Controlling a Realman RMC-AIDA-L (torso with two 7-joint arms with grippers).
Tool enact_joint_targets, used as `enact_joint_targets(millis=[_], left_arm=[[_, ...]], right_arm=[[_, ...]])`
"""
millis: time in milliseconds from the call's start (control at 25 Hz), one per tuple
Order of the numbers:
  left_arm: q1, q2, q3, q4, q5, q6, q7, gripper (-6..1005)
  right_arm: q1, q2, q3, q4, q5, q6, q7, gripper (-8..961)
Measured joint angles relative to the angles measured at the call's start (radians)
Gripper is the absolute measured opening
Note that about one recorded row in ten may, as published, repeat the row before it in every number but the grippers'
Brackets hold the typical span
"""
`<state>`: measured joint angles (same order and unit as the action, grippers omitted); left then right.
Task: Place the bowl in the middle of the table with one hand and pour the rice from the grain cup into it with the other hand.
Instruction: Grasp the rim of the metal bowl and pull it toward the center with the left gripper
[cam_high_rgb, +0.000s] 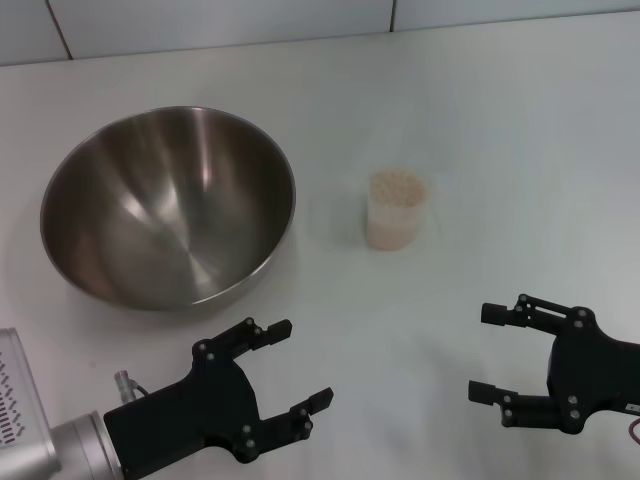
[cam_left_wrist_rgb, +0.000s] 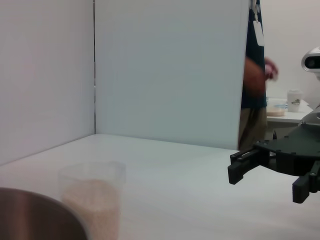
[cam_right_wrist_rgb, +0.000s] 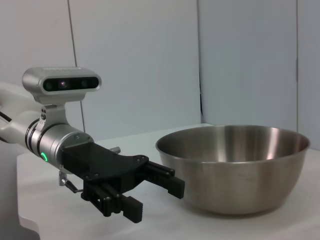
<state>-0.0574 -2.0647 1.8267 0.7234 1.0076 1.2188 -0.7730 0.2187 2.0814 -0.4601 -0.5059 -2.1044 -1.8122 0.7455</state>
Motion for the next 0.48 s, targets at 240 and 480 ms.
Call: enact_joint_targets(millis=[240,480], left_arm=[[0.002,0.0,0.0,-0.001,0.0,0.0,0.0,801],[0.048,0.001,-0.055,0.086,-0.021,0.179,-0.029,800]], right_arm=[[-0.001,0.0,-0.006,0.001,-0.001,0.002,0.0,820],[-0.001,0.0,0.001,-0.003,-0.001,-0.003,0.0,821]])
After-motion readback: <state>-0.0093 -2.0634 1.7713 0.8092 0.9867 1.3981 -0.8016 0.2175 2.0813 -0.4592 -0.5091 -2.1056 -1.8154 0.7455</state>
